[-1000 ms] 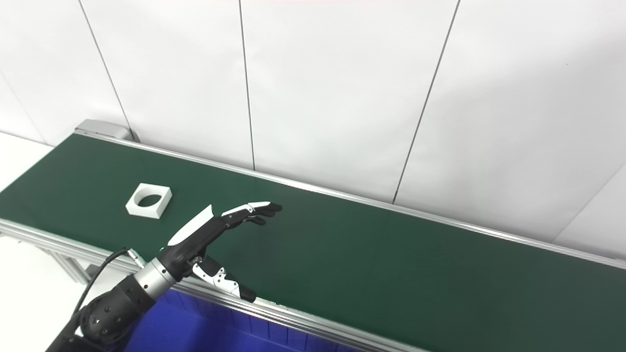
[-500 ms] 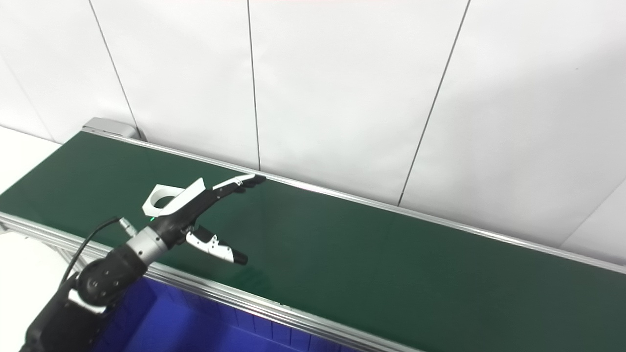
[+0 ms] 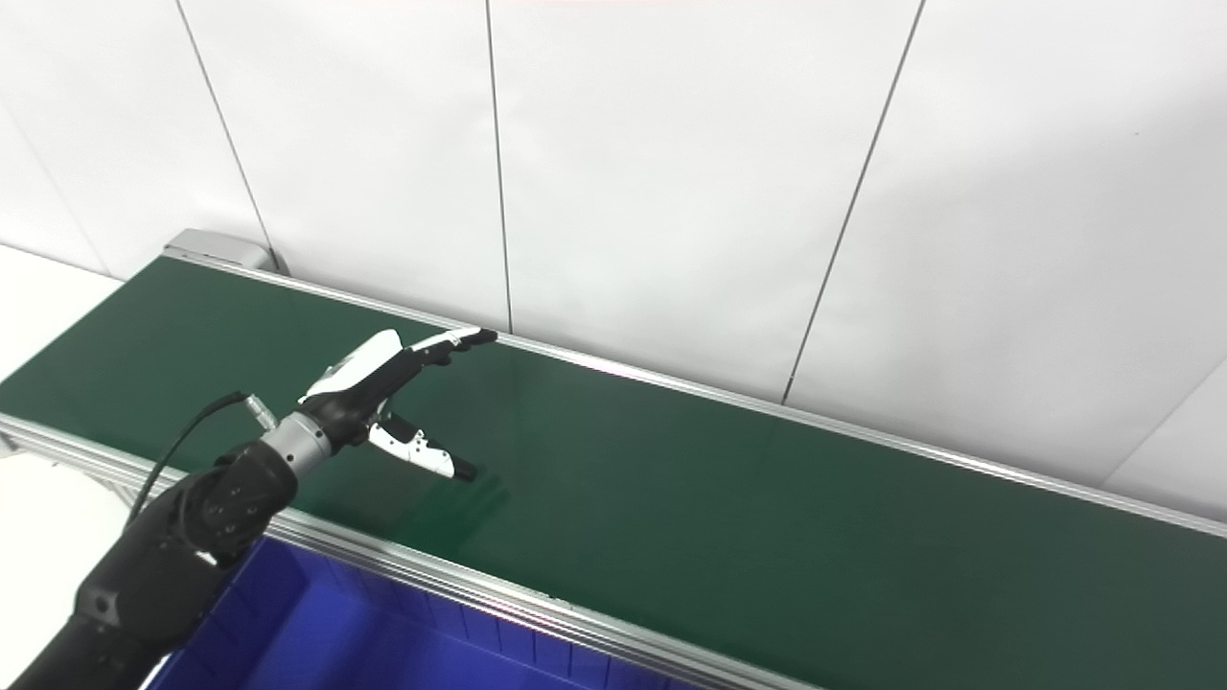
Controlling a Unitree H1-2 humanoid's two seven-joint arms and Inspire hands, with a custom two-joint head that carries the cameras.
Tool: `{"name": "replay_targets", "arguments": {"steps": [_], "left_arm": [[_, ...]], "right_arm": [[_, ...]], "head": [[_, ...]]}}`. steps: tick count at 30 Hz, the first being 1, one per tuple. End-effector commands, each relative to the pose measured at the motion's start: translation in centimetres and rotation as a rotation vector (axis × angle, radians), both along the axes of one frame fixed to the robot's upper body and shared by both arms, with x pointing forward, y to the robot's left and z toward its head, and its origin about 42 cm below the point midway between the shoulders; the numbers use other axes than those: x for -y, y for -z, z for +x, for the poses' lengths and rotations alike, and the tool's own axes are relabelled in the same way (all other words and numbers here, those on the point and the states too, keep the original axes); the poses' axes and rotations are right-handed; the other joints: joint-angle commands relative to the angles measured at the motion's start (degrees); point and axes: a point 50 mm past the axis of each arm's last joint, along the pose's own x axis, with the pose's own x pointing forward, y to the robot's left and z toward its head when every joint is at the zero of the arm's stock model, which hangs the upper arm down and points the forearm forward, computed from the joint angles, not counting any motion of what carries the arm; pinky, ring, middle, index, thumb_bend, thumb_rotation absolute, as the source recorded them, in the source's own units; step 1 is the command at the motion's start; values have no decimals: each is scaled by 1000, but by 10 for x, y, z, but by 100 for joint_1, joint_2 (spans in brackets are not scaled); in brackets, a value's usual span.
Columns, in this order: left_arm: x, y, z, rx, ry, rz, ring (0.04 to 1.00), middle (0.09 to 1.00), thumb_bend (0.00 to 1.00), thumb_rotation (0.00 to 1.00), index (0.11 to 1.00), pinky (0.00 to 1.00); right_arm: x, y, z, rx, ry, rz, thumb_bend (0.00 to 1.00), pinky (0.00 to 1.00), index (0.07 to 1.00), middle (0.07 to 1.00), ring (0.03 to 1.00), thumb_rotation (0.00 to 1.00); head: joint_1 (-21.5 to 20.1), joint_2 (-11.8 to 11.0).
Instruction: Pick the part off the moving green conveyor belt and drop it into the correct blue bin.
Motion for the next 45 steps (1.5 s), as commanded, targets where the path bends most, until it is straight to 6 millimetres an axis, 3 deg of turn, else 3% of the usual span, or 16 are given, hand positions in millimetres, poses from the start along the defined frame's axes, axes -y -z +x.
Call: {"name": "replay_targets", "arguments": {"steps": [1,12,19,28,35,37,41,43,44,45], "left_arm": [[-9,-21,12,64,-17,36,911,932,877,345,914,835],[-33,-7,25,-20,-98,98,943,956,892,306,926,859],[-50,2,29,-68,-118,167,997,974,931,271,942,976],[-53,3,32,-65,-116,319,1000,997,984,237,942,1000],[-55,3,35,-80,-131,420,1000,1000,964,169,940,1000],[-54,3,37,-91,-139,466,1000,997,902,86,941,1000],[-50,3,38,-95,-156,463,974,959,847,12,911,996],[-49,5,38,-87,-162,396,876,869,781,2,842,871],[-48,6,37,-86,-161,360,715,725,675,0,759,672],[-46,7,37,-89,-159,327,590,560,569,0,625,538]], "right_arm": [[1,-13,6,87,-16,26,804,663,837,766,719,9],[5,-14,6,87,-18,22,796,650,838,757,711,64],[4,-15,6,93,-20,19,798,664,842,757,714,61],[6,-16,5,89,-24,28,787,656,849,757,712,92],[5,-17,5,90,-23,35,788,656,850,755,709,88],[5,-17,4,93,-16,36,799,652,844,748,702,81],[5,-18,4,94,-14,39,792,655,845,747,702,83],[5,-18,4,95,-15,38,785,657,848,746,700,86],[5,-18,4,96,-14,37,780,664,849,746,703,94],[5,-18,4,96,-14,37,774,663,852,748,705,94]], "head": [[-28,10],[5,79],[5,119],[18,147],[16,187],[21,193],[48,211],[46,231],[46,231],[46,231]]}}
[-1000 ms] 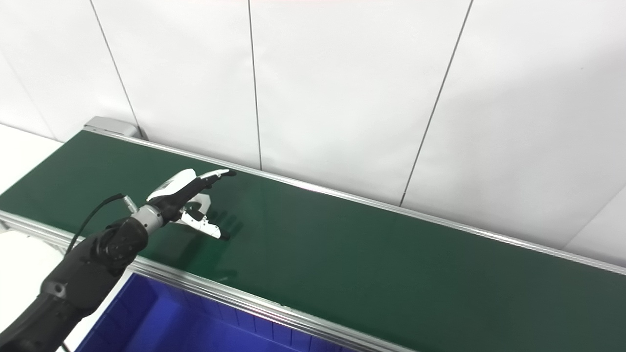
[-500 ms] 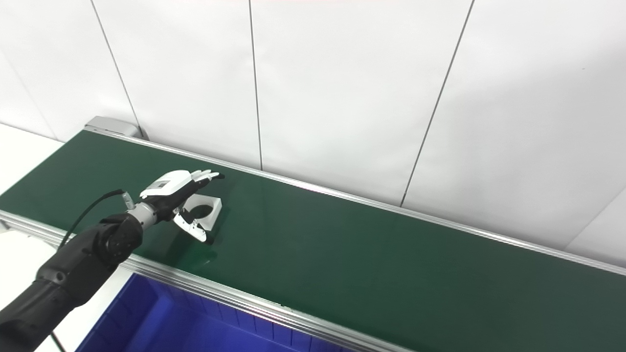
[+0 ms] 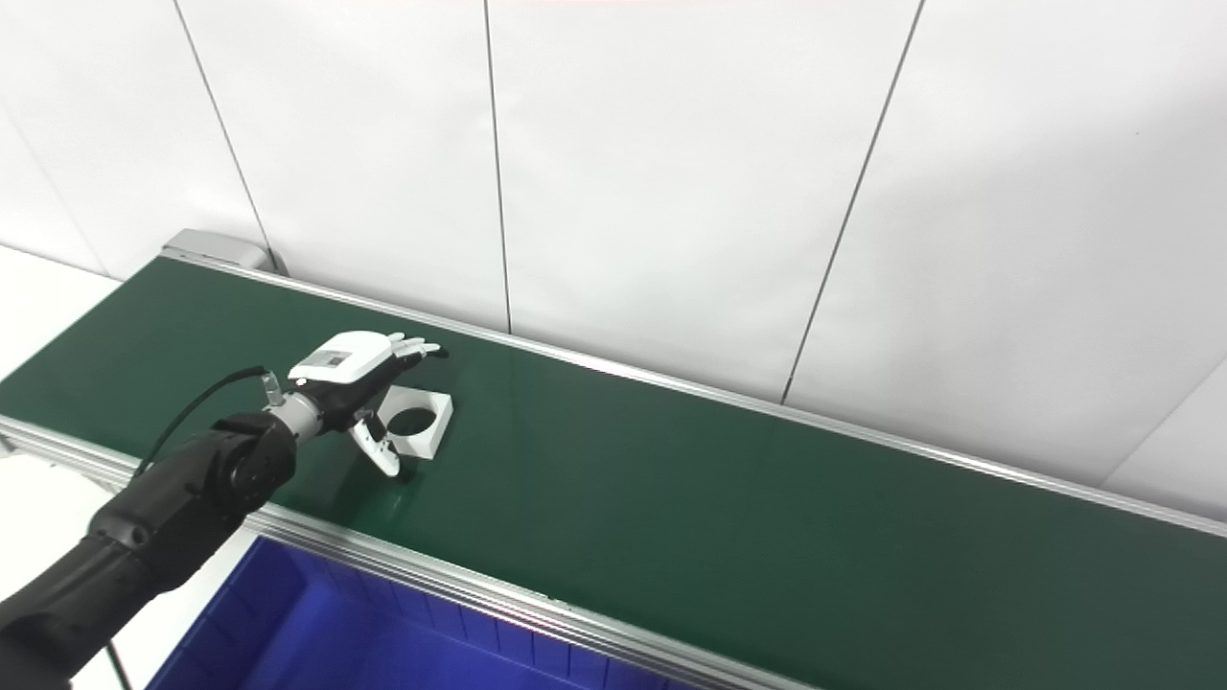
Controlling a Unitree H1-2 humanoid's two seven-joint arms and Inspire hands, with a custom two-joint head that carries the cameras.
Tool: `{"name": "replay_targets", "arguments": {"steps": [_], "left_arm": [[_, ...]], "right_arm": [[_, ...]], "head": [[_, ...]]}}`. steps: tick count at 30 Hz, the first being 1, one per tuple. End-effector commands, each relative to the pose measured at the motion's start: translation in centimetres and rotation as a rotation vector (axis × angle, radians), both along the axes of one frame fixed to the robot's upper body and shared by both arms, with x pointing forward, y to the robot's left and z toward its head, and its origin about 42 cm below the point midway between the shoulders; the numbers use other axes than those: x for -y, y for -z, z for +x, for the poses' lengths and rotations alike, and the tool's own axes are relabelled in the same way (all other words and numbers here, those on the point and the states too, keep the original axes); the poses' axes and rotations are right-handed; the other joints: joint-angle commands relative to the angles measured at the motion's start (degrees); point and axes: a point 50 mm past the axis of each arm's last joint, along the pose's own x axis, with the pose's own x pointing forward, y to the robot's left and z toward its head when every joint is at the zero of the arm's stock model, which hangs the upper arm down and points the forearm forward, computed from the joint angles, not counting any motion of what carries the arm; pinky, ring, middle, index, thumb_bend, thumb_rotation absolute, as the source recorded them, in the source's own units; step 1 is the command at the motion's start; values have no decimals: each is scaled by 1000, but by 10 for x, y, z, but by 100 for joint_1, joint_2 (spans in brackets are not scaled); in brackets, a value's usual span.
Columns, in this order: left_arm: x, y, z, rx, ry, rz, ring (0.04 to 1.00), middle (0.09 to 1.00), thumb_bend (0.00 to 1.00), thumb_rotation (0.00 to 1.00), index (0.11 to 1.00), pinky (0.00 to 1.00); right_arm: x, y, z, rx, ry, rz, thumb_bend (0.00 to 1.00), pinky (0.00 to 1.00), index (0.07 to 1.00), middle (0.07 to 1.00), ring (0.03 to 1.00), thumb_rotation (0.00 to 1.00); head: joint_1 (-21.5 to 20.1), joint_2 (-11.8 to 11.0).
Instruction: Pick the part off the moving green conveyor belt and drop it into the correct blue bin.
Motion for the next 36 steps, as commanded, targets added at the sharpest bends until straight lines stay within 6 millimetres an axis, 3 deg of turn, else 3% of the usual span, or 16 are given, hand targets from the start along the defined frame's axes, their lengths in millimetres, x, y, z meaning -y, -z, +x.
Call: {"name": "replay_targets", "arguments": {"steps": [1,3,7,21,28,36], "left_arm": [[-5,-20,10,76,-15,-44,576,543,558,0,603,524],[-2,-18,10,73,-17,-68,525,488,522,0,531,476],[4,-17,11,85,-4,-92,525,497,516,0,493,474],[10,-25,8,89,17,-173,512,507,518,0,483,460],[22,-46,-17,237,99,-289,522,511,517,0,479,478],[48,-54,-45,371,267,-405,417,489,499,0,513,382]], "right_arm": [[0,-13,5,87,-16,22,773,663,852,748,706,94],[0,-13,5,87,-15,26,771,658,854,750,706,93],[0,-13,5,87,-9,34,768,666,855,747,706,84],[-5,-14,4,92,-9,49,760,653,858,745,697,82],[-11,-19,0,112,-11,58,775,636,849,740,692,136],[-15,-29,-1,149,-16,53,796,610,836,731,676,155]], "head": [[-7,16],[-7,16],[3,21],[-152,102],[-803,466],[-1189,877]]}}
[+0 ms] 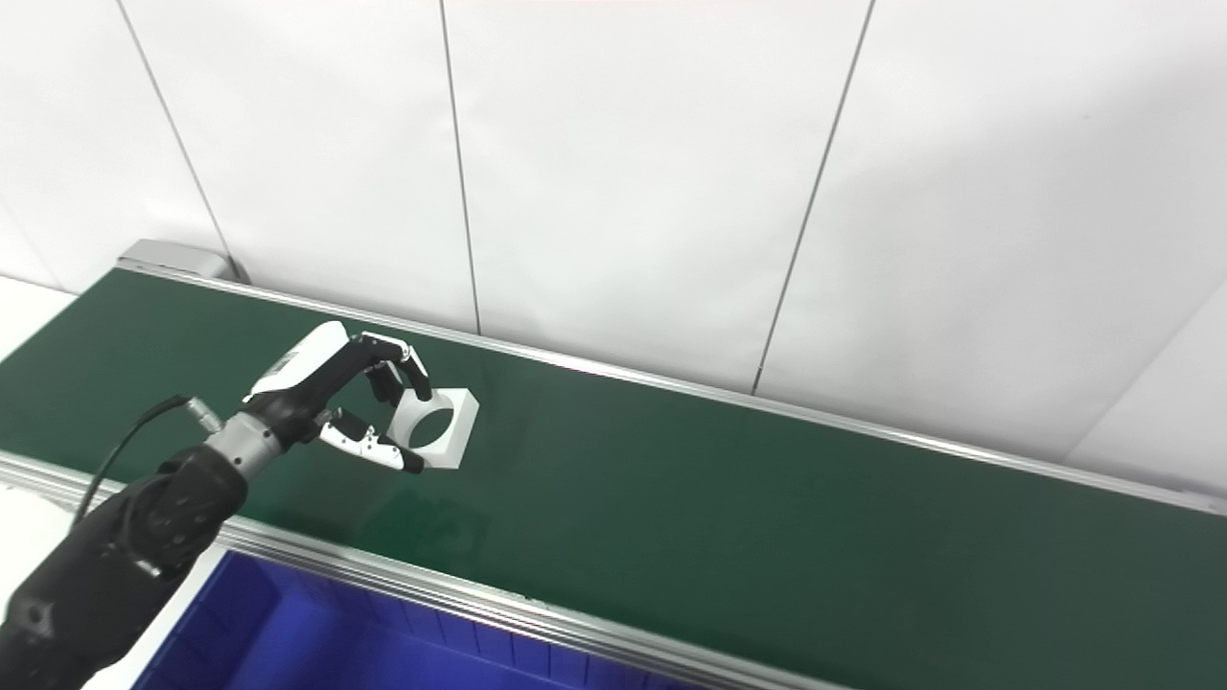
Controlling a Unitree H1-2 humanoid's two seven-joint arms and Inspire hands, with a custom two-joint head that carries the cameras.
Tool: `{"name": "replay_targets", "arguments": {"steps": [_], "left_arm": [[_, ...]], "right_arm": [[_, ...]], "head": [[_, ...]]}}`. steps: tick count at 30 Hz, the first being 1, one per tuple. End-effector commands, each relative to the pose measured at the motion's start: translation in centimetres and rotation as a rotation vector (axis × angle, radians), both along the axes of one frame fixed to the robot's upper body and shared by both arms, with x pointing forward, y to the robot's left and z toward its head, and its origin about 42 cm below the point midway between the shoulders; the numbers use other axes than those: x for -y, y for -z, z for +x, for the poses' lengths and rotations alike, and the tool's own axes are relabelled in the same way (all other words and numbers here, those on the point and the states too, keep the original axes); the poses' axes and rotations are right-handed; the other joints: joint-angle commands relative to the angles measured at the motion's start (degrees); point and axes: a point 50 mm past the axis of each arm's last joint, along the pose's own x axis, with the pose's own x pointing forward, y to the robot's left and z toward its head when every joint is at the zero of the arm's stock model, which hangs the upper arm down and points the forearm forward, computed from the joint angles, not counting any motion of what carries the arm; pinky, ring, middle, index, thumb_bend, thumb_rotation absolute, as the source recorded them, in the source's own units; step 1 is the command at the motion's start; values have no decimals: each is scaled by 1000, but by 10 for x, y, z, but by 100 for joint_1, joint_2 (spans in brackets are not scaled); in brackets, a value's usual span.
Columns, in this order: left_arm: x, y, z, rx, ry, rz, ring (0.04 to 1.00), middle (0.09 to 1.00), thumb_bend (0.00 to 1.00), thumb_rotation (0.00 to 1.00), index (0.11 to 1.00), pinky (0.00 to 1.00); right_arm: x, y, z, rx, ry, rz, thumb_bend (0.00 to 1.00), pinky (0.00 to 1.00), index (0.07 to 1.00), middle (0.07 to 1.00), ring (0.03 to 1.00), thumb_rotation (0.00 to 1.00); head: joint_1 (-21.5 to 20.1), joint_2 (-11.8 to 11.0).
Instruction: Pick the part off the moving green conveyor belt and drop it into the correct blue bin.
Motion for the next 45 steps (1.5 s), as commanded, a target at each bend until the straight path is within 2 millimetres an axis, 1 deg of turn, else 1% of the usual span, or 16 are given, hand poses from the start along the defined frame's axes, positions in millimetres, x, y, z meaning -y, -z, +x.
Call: {"name": "replay_targets", "arguments": {"steps": [1,6,9,12,14,15,16,19,22,26,28,33,37,39,42,45], "left_arm": [[6,-16,-3,103,49,-44,419,484,499,0,515,381],[29,-1,-28,58,113,-99,396,489,497,0,520,339],[44,11,-43,31,145,-135,395,489,497,0,520,330],[56,19,-52,36,174,-155,365,462,494,0,529,273],[63,22,-57,41,201,-167,357,455,492,0,532,258],[65,23,-59,42,211,-173,358,456,492,0,531,262],[69,24,-62,41,226,-191,358,456,492,0,531,262],[78,26,-69,34,261,-220,400,483,497,0,516,334],[83,30,-77,8,281,-224,414,503,498,0,499,361],[90,42,-89,-80,324,-251,389,498,496,0,511,310],[91,49,-94,-112,346,-240,403,501,497,0,506,343],[90,64,-101,-190,386,-244,407,475,497,0,515,351],[88,70,-104,-244,402,-205,427,470,498,0,516,398],[87,72,-106,-280,402,-170,459,477,499,0,502,464],[87,74,-108,-331,404,-118,486,492,498,0,479,520],[88,77,-108,-369,417,-75,485,496,498,0,478,535]], "right_arm": [[-2,-14,1,90,-11,25,801,610,835,731,677,168],[-7,-21,3,110,-17,27,812,604,828,725,673,170],[-9,-23,5,107,-9,29,826,588,823,720,664,193],[-13,-25,7,111,-1,33,843,569,816,710,652,209],[-15,-27,7,112,0,36,853,567,815,707,648,223],[-16,-28,8,112,0,37,859,571,815,709,650,239],[-17,-29,8,112,0,38,859,571,815,710,651,240],[-20,-31,9,108,-2,40,861,567,817,716,650,241],[-23,-34,9,109,-3,36,857,568,817,711,648,236],[-27,-37,10,107,-2,39,856,568,817,711,648,240],[-28,-39,11,110,0,39,855,562,816,713,646,250],[-31,-42,13,122,3,37,858,562,812,711,647,249],[-32,-43,14,122,6,44,858,558,813,708,643,249],[-32,-43,14,120,9,47,864,552,812,707,641,251],[-33,-43,14,116,20,44,869,549,812,709,640,253],[-32,-44,13,113,25,40,874,550,813,711,641,261]], "head": [[-39,46],[-352,327],[-463,411],[-603,595],[-671,653],[-671,653],[-754,764],[-836,807],[-921,933],[-968,1059],[-988,1124],[-1057,1234],[-1140,1274],[-1165,1262],[-1165,1262],[-1182,1252]]}}
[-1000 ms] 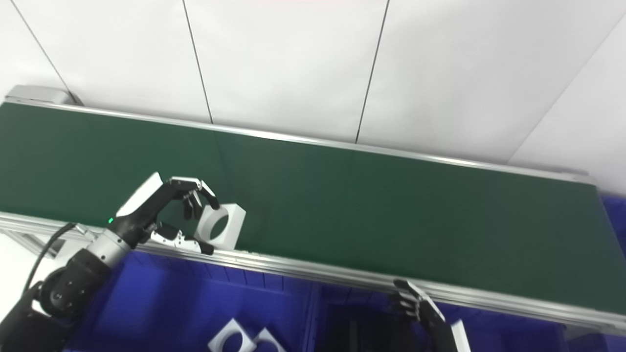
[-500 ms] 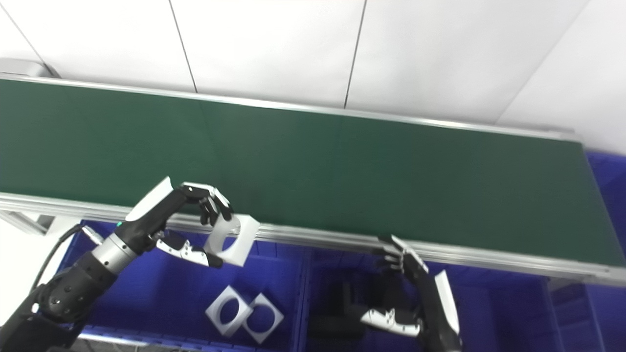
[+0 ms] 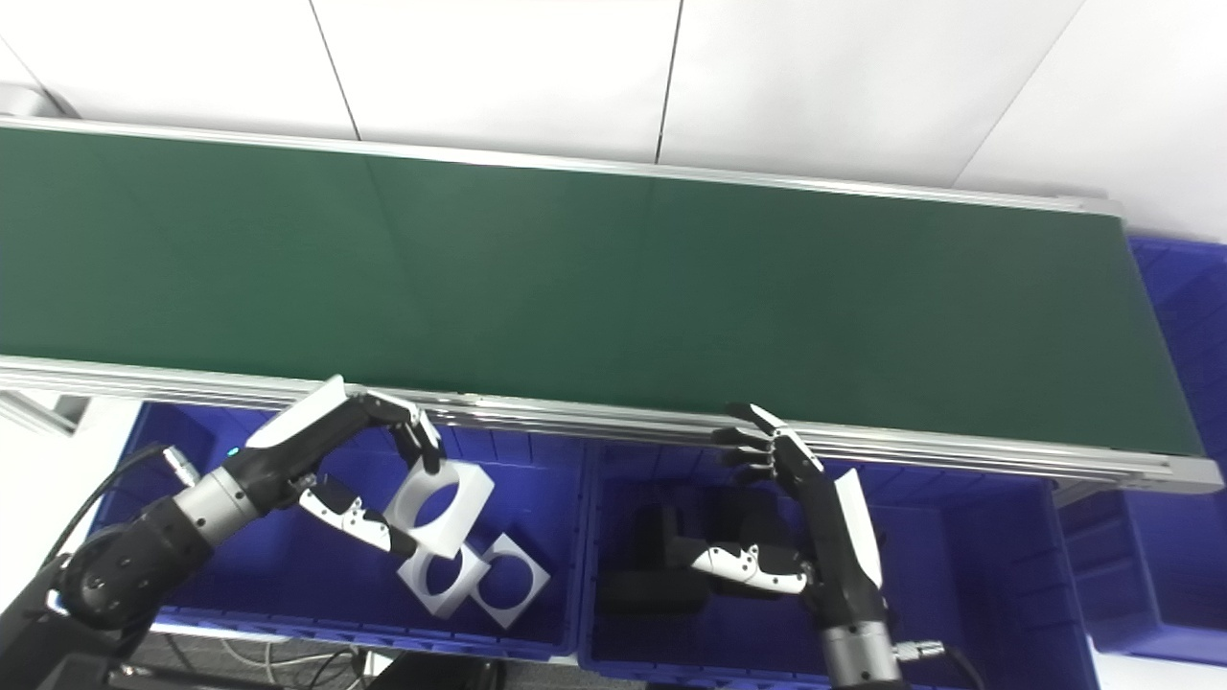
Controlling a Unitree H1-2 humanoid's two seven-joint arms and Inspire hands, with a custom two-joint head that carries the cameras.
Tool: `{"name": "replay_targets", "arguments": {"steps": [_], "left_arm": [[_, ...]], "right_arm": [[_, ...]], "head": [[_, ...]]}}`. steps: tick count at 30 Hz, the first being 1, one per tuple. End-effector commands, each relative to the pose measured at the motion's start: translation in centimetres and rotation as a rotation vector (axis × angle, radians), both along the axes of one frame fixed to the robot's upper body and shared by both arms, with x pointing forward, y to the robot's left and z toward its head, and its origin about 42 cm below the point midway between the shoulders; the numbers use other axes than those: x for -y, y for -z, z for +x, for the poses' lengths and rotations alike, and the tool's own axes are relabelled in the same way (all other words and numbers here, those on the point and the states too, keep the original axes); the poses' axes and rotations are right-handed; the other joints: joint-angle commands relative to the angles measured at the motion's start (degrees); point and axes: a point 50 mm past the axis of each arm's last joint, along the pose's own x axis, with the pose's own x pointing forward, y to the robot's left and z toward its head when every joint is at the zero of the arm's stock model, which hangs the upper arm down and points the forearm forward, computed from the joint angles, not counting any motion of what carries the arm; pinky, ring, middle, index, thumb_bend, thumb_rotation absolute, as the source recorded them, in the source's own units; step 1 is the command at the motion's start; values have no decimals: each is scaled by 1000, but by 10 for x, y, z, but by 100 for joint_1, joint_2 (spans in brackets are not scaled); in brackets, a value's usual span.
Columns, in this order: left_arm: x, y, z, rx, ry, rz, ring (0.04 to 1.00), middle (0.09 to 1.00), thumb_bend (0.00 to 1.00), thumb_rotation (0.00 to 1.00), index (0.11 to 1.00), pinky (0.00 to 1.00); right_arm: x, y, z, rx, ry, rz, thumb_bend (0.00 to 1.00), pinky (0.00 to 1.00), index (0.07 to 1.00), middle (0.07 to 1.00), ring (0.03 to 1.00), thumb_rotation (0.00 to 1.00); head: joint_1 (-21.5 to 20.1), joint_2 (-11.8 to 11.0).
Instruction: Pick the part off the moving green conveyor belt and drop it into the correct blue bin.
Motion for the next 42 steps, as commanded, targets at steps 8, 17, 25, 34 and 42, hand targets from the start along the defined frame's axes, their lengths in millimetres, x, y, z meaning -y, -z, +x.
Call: {"name": "replay_targets", "arguments": {"steps": [8,17,25,34,42], "left_arm": [[1,5,4,-35,68,122,634,659,510,61,498,586],[0,10,2,-56,35,133,821,820,738,435,779,746],[7,6,-6,-101,-46,-210,826,843,895,396,834,745],[24,7,-13,-140,-83,-593,801,838,942,297,847,759],[23,19,-21,-108,-198,-727,779,799,945,267,827,761]], "right_arm": [[0,-11,2,37,6,-1,856,563,822,722,649,274],[0,-10,2,41,2,-11,854,553,819,714,643,261],[1,-10,1,35,-7,-17,860,553,819,716,648,260],[3,-10,-3,26,-24,-24,876,557,823,723,654,252],[5,-11,-4,21,-58,-43,882,571,837,739,669,249]], "head": [[12,-21],[17,-37],[13,-60],[-15,-102],[-68,-114]]}}
